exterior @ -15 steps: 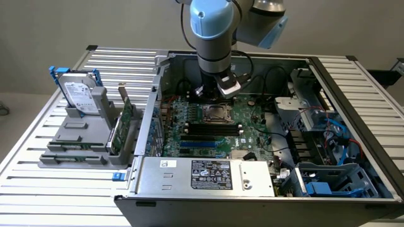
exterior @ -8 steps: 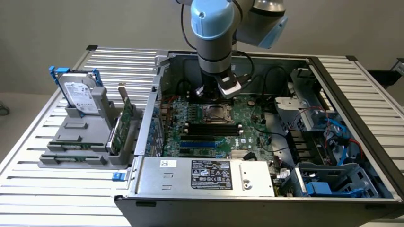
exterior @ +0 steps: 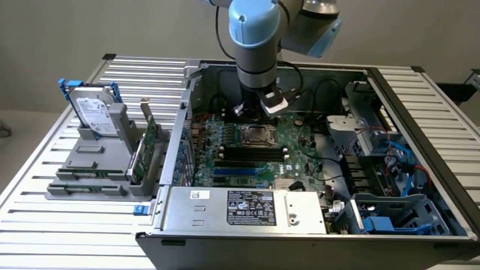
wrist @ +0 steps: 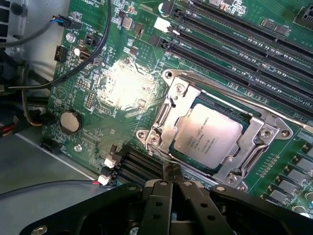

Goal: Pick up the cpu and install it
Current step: 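Install the first cpu locking lever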

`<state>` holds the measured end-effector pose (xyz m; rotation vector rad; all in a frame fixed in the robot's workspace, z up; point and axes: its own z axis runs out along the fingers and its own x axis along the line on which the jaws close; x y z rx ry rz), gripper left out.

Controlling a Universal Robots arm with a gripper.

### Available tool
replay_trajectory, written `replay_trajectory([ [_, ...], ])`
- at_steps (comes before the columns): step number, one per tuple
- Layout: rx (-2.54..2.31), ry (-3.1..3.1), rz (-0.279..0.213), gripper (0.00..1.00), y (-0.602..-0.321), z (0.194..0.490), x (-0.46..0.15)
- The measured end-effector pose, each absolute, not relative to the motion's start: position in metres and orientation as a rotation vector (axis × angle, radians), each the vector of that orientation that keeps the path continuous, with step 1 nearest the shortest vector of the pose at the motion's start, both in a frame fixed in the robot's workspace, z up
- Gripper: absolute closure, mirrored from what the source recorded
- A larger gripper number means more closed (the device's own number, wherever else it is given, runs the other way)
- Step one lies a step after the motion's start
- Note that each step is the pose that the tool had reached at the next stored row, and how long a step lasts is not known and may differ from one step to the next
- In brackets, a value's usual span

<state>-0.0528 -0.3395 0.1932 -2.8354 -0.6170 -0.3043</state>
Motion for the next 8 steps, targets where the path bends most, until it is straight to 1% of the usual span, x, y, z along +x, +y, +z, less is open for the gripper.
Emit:
replay_trajectory([
  [8,-2.837,-0.618,-0.304,0.89,-0.3395,0.1929,-0.0518],
])
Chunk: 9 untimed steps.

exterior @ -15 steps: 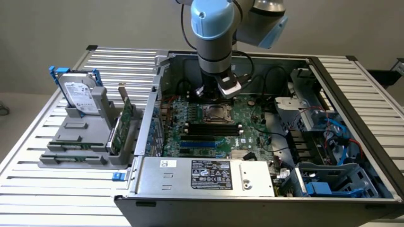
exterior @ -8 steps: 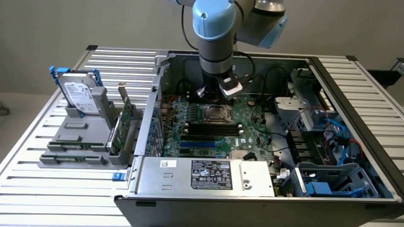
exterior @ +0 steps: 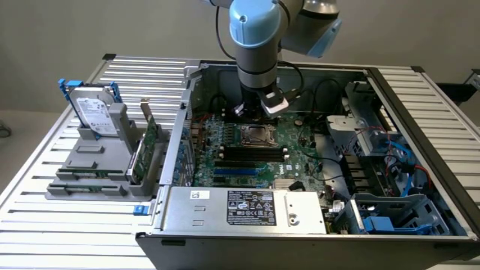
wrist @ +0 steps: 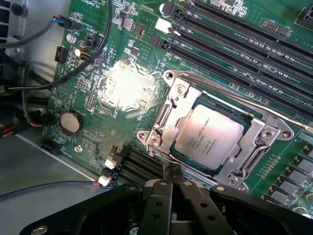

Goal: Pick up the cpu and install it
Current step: 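Install the first cpu locking lever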

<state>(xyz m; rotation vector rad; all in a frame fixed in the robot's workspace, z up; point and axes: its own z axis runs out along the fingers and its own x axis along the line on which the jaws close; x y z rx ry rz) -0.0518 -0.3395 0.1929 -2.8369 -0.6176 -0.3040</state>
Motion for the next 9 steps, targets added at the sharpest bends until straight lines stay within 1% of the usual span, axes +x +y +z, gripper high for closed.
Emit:
replay_trajectory([
  [9,-2.839,-0.618,-0.303,0.89,-0.3395,0.1927,-0.0509],
])
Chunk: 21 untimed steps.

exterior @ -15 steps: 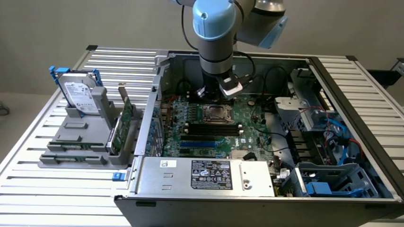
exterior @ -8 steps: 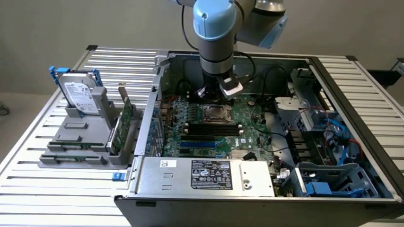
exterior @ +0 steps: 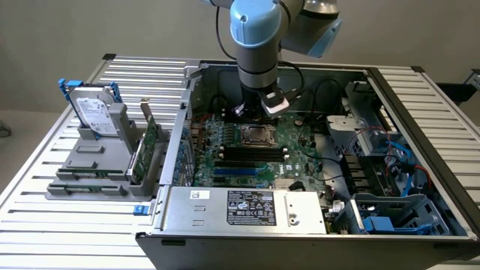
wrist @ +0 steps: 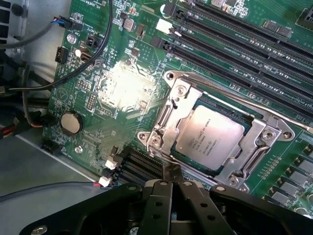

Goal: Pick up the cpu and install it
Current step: 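Install the first cpu locking lever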

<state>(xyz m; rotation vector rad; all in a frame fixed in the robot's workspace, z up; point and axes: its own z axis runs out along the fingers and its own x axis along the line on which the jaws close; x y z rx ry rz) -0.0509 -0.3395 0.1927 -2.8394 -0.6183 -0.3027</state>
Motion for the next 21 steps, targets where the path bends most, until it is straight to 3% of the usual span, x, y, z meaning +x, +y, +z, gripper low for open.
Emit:
replay_trajectory([
  [21,-2.842,-0.618,-0.293,0.89,-0.3395,0.1927,-0.0499],
])
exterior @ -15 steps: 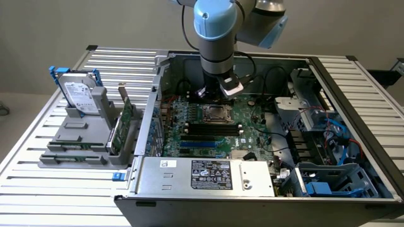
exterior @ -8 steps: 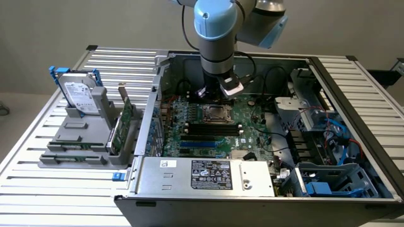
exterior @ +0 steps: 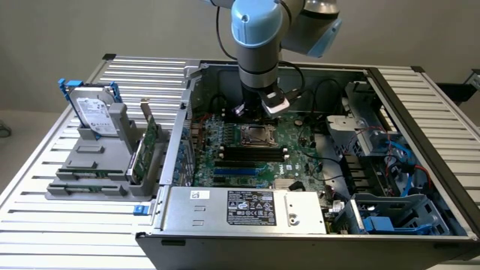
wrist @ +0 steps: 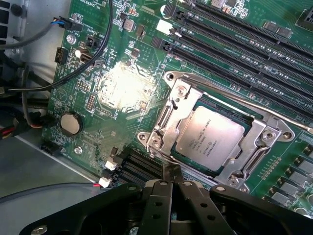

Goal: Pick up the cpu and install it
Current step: 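Install the first cpu locking lever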

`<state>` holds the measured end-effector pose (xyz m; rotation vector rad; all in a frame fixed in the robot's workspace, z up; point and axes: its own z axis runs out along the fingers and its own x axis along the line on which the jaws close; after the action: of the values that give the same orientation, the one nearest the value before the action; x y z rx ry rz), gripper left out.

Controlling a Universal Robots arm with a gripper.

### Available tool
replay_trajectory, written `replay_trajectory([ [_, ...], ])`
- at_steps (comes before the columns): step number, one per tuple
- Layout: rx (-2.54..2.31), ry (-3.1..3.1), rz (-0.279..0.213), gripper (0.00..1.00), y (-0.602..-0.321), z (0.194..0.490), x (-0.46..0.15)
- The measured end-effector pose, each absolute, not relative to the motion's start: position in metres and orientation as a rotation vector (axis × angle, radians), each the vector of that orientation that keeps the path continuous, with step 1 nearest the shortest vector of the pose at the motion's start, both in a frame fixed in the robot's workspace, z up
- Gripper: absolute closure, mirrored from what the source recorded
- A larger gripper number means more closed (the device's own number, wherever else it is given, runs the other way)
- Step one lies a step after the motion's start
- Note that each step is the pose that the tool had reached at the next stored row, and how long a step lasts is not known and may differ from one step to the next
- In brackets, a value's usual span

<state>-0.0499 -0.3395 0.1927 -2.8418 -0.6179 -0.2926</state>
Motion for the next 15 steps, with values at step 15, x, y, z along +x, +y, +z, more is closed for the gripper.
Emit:
replay_trajectory([
  [15,-2.842,-0.617,-0.284,0.89,-0.3395,0.1932,-0.0484],
])
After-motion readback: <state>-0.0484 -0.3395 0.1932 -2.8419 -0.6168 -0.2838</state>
